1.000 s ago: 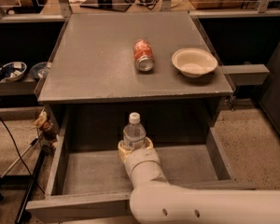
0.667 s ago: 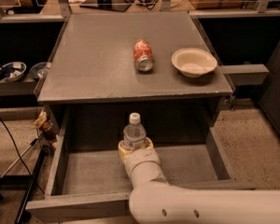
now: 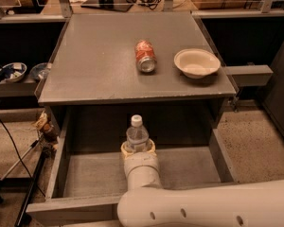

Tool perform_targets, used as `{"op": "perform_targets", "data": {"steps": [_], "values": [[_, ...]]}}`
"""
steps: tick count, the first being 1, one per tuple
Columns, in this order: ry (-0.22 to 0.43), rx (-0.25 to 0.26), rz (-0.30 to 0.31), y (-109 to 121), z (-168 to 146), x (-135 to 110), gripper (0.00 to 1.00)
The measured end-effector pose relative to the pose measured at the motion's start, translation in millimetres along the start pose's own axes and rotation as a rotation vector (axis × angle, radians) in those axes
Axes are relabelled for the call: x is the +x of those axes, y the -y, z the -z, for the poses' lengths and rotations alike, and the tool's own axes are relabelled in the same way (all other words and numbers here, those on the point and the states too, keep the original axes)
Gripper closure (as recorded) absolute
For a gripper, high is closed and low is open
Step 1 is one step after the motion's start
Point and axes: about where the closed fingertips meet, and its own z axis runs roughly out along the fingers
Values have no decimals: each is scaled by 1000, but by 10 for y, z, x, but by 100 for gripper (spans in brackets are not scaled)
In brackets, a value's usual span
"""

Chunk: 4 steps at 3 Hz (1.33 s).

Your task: Place blue plastic bottle into top drawer

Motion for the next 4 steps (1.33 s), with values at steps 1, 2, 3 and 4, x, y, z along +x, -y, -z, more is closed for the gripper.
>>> {"op": "perform_targets", "data": {"steps": [1, 2, 3, 4], "values": [[-33, 29, -9, 78, 144, 100, 100], [-33, 29, -9, 78, 144, 100, 100], [-21, 64, 4, 104, 99, 82, 100], [2, 119, 23, 164, -10, 31, 100]]}}
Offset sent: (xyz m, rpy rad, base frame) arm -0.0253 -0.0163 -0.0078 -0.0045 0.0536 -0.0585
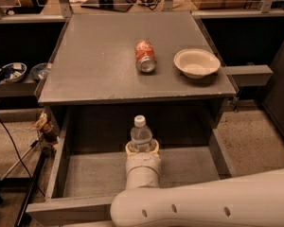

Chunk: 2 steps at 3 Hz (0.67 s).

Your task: Place blue plastic bottle into top drawer

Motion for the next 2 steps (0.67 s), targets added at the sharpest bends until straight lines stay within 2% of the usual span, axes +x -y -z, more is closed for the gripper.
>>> {"op": "perform_targets", "data": {"steps": [1, 2], "values": [[0, 0, 0, 0, 0, 0, 100], [-2, 59, -5, 115, -31, -1, 100]]}}
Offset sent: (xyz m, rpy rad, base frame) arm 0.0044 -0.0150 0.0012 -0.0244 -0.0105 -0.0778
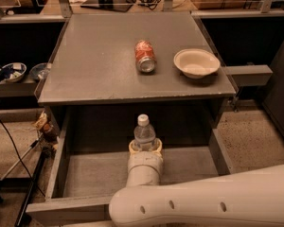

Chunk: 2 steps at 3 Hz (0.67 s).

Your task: Place blue plastic bottle into top drawer

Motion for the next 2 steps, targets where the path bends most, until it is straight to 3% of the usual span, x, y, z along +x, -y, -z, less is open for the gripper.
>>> {"op": "perform_targets", "data": {"steps": [1, 2], "values": [[0, 0, 0, 0, 0, 0, 100], [-19, 32, -28, 1, 38, 90, 100]]}}
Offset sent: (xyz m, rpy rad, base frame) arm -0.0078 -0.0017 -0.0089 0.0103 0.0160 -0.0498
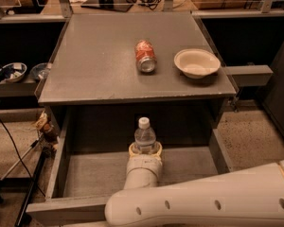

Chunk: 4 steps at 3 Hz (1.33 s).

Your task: Place blue plastic bottle into top drawer

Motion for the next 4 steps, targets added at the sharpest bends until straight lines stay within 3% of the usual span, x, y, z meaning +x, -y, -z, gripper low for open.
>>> {"op": "perform_targets", "data": {"steps": [3, 4], "values": [[-45, 5, -45, -9, 158, 168, 97], [-45, 5, -45, -9, 158, 168, 74]]}}
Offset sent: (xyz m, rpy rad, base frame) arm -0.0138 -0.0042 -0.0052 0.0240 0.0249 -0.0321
